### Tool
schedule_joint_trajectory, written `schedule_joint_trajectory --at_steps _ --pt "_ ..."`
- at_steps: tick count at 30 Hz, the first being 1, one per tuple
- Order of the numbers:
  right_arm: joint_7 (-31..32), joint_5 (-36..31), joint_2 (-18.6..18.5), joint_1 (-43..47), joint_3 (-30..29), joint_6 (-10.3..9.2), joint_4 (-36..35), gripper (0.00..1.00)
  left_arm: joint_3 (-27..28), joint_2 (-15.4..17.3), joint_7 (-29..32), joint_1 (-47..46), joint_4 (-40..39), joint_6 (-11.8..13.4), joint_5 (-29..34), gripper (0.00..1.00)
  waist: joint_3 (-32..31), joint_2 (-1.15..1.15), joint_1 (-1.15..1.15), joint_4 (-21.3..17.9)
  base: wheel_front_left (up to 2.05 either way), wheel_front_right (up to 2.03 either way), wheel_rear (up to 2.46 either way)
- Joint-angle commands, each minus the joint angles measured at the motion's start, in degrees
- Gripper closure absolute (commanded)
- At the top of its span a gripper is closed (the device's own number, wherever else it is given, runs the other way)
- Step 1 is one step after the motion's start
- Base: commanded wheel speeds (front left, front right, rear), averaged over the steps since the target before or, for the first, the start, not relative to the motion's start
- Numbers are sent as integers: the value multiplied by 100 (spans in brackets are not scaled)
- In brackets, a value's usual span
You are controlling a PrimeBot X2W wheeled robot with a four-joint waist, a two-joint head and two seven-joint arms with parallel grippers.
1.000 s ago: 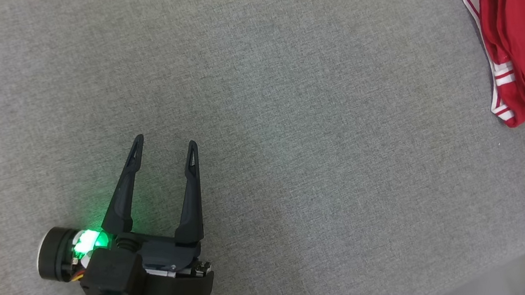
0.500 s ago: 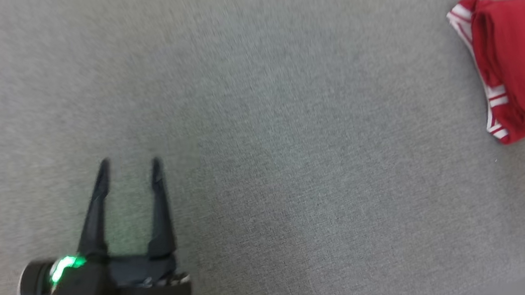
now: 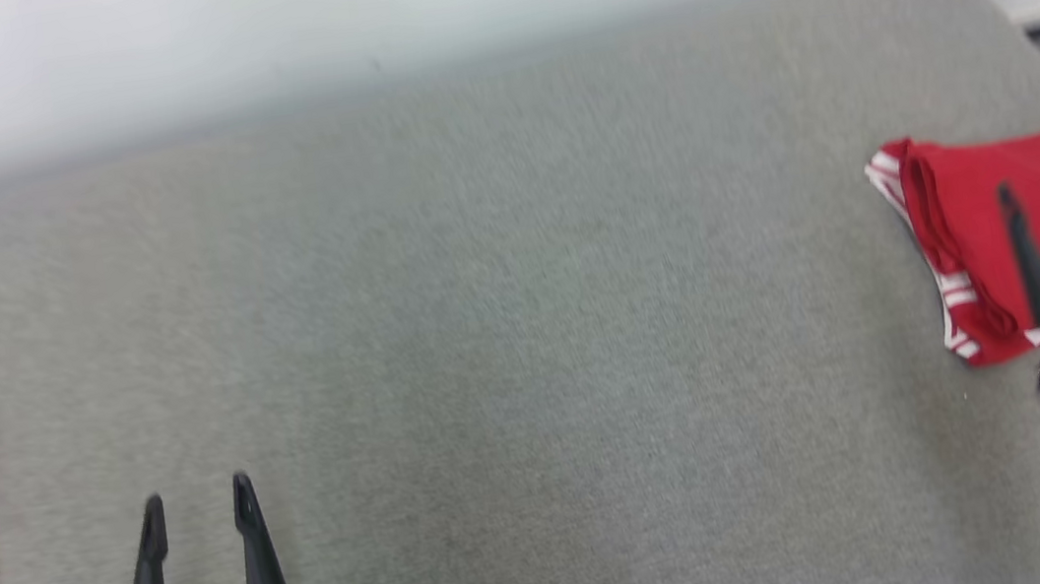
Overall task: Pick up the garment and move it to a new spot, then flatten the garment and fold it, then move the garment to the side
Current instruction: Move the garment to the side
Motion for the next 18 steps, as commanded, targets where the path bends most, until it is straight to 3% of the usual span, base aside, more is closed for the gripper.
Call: schedule_joint_trajectory --at_steps 1,6,18 --pt "22 43 186 330 -52 -17 -212 0 35 -14 -16 179 52 -13 -69 0 -648 1 2 309 0 0 0" --pt "-11 -57 580 930 -75 -17 -592 0 11 -21 -16 445 112 24 -190 0 -904 1 2 349 0 0 0" --pt "-352 2 1259 1740 -109 -17 -663 0 -55 -23 -16 842 353 139 -332 0 -1328 1 2 335 0 0 0"
